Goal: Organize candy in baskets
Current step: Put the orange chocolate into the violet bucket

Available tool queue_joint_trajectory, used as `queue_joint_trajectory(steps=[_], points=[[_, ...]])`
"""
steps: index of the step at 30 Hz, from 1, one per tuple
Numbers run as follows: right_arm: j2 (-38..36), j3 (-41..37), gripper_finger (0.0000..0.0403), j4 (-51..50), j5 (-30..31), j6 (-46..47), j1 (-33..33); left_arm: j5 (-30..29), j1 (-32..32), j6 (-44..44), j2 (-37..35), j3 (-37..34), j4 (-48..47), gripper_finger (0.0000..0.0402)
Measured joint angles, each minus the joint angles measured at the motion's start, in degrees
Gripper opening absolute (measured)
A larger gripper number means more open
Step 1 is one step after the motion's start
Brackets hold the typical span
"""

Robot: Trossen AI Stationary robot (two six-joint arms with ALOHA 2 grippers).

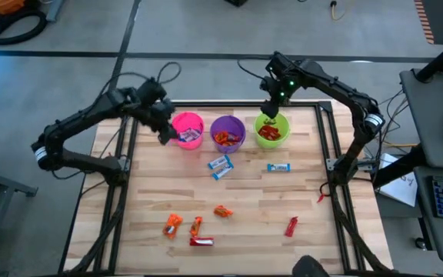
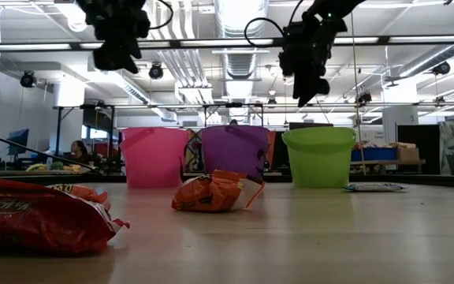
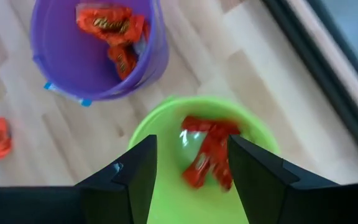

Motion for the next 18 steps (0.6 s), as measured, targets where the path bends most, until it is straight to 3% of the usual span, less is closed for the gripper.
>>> queue_joint_trajectory(steps=[4, 9, 18], points=[[0.00, 2.78, 0.0185, -6.51, -0.01, 2.94, 2.01, -0.08, -3.61, -9.70, -6.41, -8.84, 7.55, 0.0148], [-0.24, 4.52, 0.0184, -10.33, -0.11, 7.27, 6.62, -0.13, -11.07, -19.13, -11.94, -15.41, 10.58, 0.0146], [-2.00, 4.60, 0.0182, -10.54, 0.03, 15.42, 16.33, -7.82, -33.27, -37.33, -13.79, -21.27, 11.66, 0.0146]])
